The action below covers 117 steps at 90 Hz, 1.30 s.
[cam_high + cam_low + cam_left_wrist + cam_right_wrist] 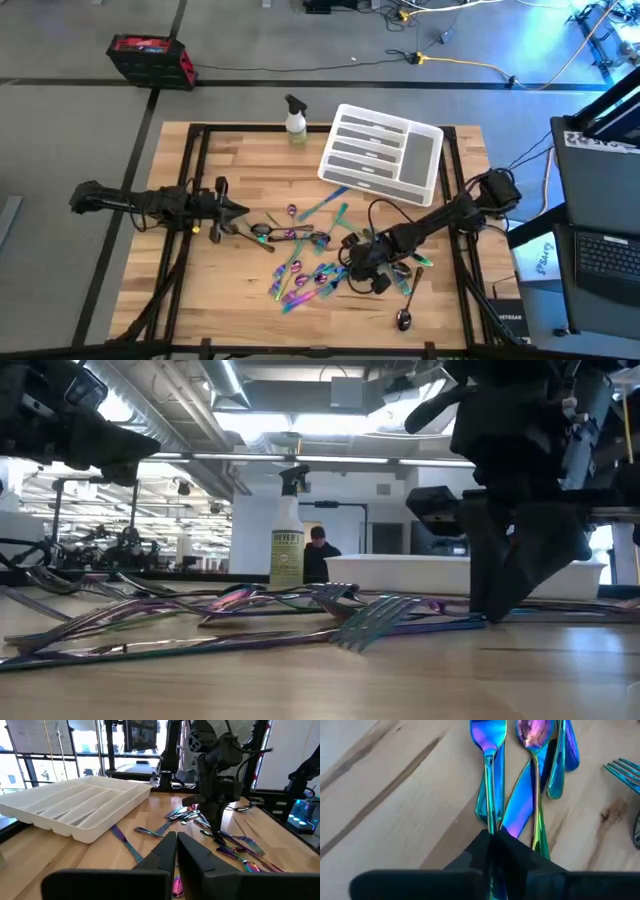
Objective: Sort silverware
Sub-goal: Put the blue fork on the white silverware tray, then move the blue knife to the center of the table
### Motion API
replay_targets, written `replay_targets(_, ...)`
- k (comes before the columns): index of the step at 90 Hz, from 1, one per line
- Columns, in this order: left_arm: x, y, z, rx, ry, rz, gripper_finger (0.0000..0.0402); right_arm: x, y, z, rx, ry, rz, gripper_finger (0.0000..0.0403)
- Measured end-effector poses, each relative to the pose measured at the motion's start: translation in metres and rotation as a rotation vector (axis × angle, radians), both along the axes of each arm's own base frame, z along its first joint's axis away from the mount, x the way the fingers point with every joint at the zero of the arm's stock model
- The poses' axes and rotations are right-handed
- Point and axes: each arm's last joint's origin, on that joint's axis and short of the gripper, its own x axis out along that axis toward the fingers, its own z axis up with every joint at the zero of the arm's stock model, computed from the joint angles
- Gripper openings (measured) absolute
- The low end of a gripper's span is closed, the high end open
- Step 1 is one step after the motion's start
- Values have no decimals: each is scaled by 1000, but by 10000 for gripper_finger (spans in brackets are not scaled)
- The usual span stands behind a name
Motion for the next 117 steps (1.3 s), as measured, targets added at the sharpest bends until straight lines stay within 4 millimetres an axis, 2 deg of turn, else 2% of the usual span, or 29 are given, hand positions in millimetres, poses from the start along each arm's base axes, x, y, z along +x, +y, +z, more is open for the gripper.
replay_targets(23,0,0,0,0,0,0,0,0,0,0,31,17,-46,19)
replay_targets(68,0,0,0,0,0,0,0,-2,3,1,269,153,-246,24)
replay_targets(79,0,0,0,0,0,0,0,-1,4,2,293,145,-269,56)
replay_targets(99,0,0,0,0,0,0,0,1,4,8,310,127,-277,147)
replay_targets(108,0,0,0,0,0,0,0,5,6,24,298,68,-220,173)
replay_targets(117,0,0,0,0,0,-1,0,12,1,43,252,-37,-194,178)
